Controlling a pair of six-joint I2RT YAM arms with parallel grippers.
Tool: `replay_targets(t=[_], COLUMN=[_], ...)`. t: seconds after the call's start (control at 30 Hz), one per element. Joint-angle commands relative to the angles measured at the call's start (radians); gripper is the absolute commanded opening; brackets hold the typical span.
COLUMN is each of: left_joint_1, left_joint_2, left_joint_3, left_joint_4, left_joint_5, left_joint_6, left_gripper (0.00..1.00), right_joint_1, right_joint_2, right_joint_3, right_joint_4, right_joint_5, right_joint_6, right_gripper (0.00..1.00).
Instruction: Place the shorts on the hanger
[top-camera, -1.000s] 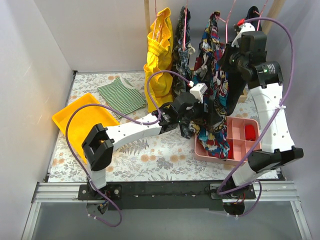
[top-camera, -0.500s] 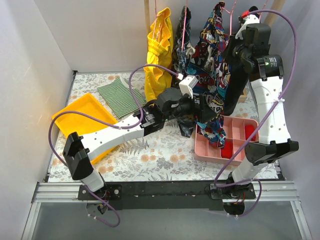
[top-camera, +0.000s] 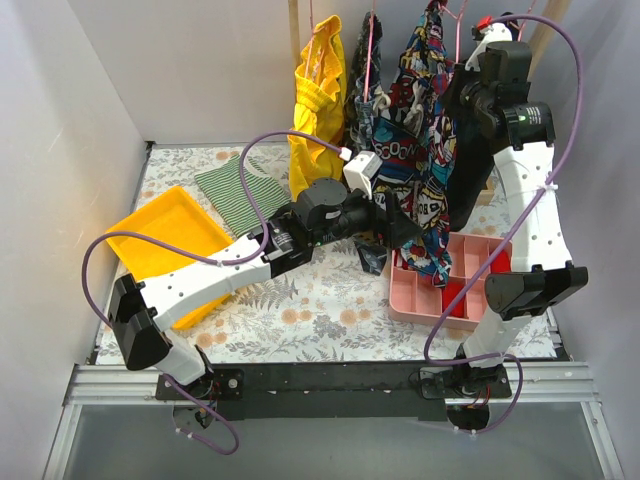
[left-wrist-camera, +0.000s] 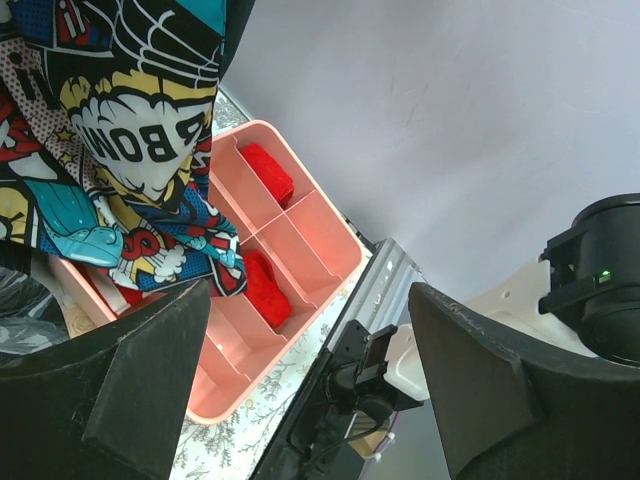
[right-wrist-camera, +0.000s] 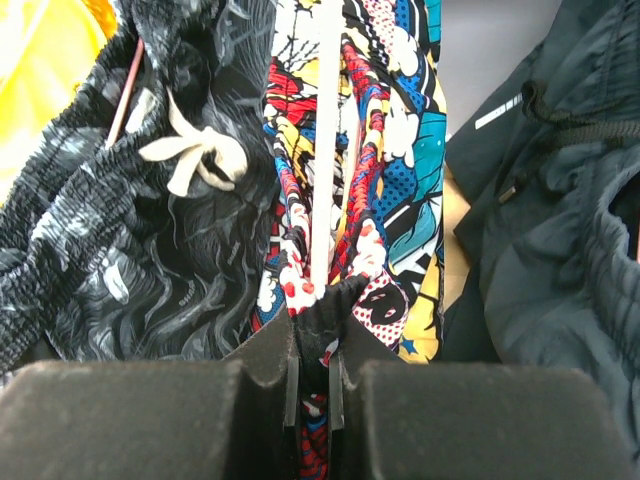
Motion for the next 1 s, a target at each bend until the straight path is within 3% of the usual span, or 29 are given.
replay_targets(t=[0.0, 0.33, 0.77, 0.83, 0.97], left_joint_1=[0.009, 0.018, 0.030, 0.035, 0.040], left_joint_2=[-0.048, -0.071, -0.106, -0.110, -0.126], left_joint_3=[-0.015, -0.039, -0.081, -0.086, -0.102], left_joint_4=[-0.007, -0.009, -0.006, -0.006, -0.004], left_joint_5=[-0.012, -0.017, -0.023, -0.025, -0.029], left_joint_6=[0.019, 0.020, 0.017, 0.017, 0.017], left_gripper=[0.81, 0.82, 0.83, 0.84, 0.84], right_joint_1=[-0.002, -0.004, -0.002, -0.002, -0.002], right_joint_2=[-0.033, 0.025, 0.011, -0.001, -0.035], right_joint_3=[0.049, 0.057, -0.055, -0.072, -0.122], right_joint_4=[0.154, 0.176, 0.199, 0.199, 0.211], right_joint_5=[0.004, 0.016, 0.033, 0.029, 0.023], right_joint_6=[-0.008, 0.011, 0.026, 0.028, 0.032], right_gripper=[0.01, 0.01, 0.01, 0.09, 0.37])
